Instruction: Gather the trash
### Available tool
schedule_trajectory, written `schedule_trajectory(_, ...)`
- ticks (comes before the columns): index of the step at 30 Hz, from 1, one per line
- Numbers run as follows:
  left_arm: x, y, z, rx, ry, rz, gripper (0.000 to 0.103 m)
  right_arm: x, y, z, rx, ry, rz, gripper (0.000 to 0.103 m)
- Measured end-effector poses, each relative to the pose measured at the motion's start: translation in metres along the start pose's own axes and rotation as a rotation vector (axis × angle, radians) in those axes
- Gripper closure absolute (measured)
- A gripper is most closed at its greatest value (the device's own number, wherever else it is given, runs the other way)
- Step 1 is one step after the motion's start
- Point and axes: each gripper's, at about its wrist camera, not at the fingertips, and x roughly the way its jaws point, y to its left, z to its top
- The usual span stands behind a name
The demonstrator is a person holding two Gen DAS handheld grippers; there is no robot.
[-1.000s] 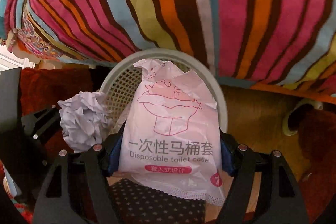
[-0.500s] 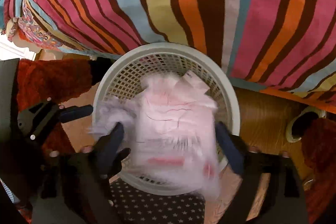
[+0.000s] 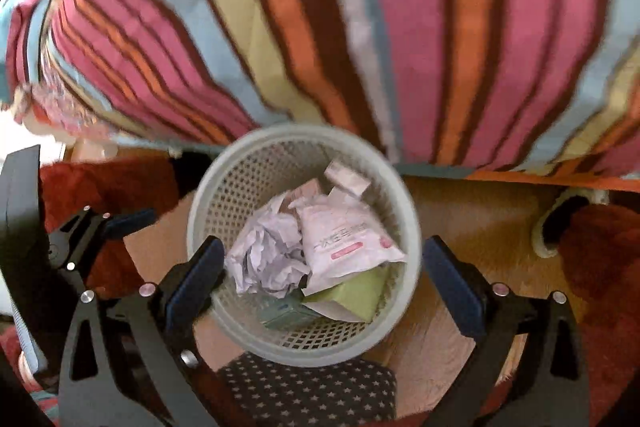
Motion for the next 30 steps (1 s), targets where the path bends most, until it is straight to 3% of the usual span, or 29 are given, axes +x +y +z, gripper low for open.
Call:
schedule_trajectory(4, -0.037, 0.004, 0.013, -0.008, -0.086, 0.033, 0.013, -0.034, -0.010, -0.001, 0.063, -0.065, -0.016, 0.008)
schedule_trajectory(13, -0.094, -0.003, 0.026, -0.043, -0.170, -0.012, 0.013, -0.074, -0.014, -0.009, 0.089, -0.135, -0.071, 0.008)
schedule_trajectory(30, -0.114, -0.004, 0.024, -0.060, -0.198, 0.000, 0.013, -0.078, -0.014, -0.012, 0.100, -0.142, -0.063, 0.008)
